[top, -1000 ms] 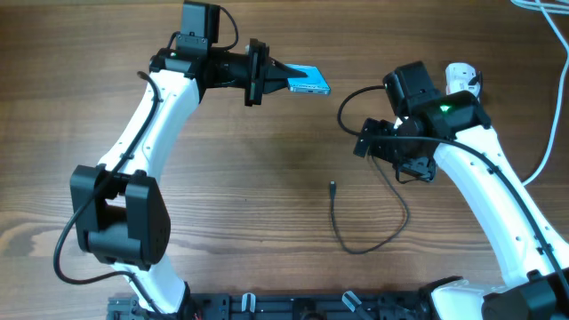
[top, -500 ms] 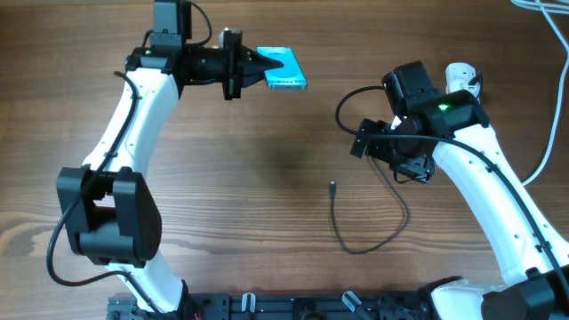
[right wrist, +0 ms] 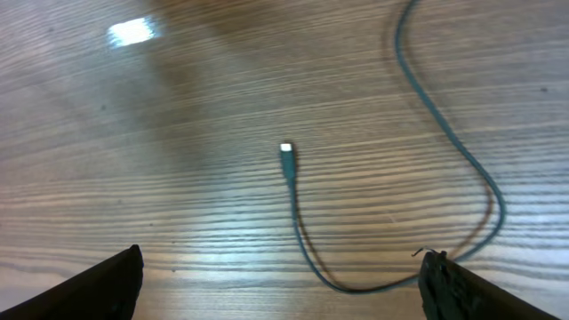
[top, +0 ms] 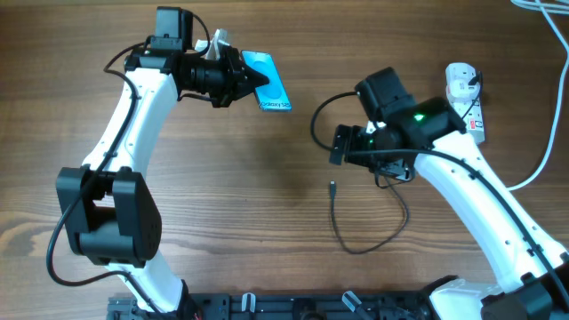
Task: Plug charger to phone and switch on socket
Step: 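Lower the right gripper onto the USB-C cable end on the table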
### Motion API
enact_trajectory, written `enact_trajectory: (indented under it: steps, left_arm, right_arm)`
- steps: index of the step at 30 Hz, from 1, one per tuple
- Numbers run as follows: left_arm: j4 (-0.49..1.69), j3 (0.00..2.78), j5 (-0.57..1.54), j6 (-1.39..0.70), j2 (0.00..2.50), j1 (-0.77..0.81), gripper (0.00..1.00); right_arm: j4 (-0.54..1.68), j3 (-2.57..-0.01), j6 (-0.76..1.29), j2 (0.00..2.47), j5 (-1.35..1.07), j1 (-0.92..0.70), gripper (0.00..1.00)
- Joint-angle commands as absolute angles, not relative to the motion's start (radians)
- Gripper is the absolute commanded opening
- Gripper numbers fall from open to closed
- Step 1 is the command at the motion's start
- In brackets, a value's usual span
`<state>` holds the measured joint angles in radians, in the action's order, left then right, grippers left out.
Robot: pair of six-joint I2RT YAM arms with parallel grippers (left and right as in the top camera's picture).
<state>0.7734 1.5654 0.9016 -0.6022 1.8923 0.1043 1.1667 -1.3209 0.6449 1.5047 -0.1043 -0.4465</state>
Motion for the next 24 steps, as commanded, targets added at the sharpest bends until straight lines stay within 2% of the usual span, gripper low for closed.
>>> enact_trajectory:
  steps: [1, 5, 18, 21, 22, 24]
  left_arm:
    - [0.811, 1.571, 0.763, -0.450, 1.859, 0.094, 0.04]
    - [0.889, 1.571, 0.561, -0.448, 1.859, 0.090, 0.04]
    - [0.934, 1.571, 0.555, -0.343, 1.861, 0.101, 0.04]
    - [0.934, 1.571, 0.554, -0.343, 1.861, 0.101, 0.04]
    - [0.936, 1.571, 0.542, -0.344, 1.861, 0.101, 0.04]
    - [0.941, 1.571, 0.521, -0.344, 1.861, 0.101, 0.04]
  right_arm:
    - [1.159, -1.313, 0.632, 1.522, -0.102, -0.466, 1.00]
    - [1.159, -1.313, 0.640, 1.546, -0.104, -0.466, 1.00]
    - [1.132, -1.313, 0.640, 1.670, -0.110, -0.503, 0.99]
    - [1.106, -1.313, 0.658, 1.726, -0.099, -0.540, 0.93]
    - [1.099, -1.313, 0.662, 1.745, -0.085, -0.548, 0.89]
    - [1.098, -1.313, 0.719, 1.790, -0.035, -0.553, 0.72]
